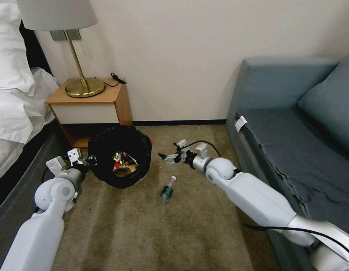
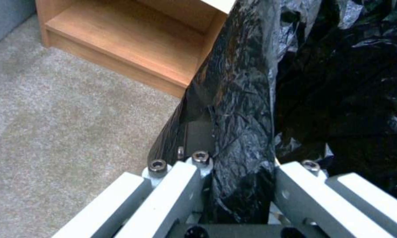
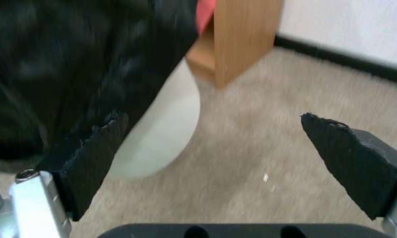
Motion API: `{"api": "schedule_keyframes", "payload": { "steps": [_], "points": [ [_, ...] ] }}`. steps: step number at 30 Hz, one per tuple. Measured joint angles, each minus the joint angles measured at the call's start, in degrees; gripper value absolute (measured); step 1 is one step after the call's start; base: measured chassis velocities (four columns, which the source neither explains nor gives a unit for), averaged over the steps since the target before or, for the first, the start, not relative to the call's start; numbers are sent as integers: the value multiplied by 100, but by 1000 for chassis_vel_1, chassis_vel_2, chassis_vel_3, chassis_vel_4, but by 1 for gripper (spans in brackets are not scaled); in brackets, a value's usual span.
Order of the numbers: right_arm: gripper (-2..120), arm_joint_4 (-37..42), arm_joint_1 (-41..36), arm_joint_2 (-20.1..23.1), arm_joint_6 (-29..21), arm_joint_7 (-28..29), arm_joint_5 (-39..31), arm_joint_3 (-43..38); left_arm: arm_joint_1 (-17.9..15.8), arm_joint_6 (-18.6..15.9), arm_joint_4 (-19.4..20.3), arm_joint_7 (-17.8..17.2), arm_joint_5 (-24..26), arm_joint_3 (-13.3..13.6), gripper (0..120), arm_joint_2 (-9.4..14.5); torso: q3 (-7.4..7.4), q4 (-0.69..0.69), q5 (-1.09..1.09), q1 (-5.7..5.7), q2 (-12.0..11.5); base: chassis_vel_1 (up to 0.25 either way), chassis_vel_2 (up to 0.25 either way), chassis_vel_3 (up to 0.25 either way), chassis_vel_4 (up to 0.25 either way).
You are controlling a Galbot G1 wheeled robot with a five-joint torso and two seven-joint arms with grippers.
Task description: Pick up the trash bin, then pick up the garbage on the floor and place it into the trash bin.
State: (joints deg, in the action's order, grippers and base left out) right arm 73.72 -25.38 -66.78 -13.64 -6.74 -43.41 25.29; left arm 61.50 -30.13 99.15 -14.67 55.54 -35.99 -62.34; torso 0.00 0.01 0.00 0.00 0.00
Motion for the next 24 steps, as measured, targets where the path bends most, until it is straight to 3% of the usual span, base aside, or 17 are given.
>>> {"api": "schedule_keyframes", "payload": {
  "steps": [11,21,24],
  "points": [
    [100,-526,184,-398,-1171,1154,-863,437,144,0,97,1,-23,-135,2,-21,0,-1,0,0,0,0,0,0,0],
    [100,-1080,390,-633,-1898,1709,-1369,538,229,-5,221,-2,4,-165,2,14,0,-2,0,0,1,0,0,0,0],
    [100,-1358,544,-776,-2304,2045,-1857,555,274,-9,276,-5,3,-166,2,14,0,-1,0,0,1,0,0,0,0]
  ]
}}
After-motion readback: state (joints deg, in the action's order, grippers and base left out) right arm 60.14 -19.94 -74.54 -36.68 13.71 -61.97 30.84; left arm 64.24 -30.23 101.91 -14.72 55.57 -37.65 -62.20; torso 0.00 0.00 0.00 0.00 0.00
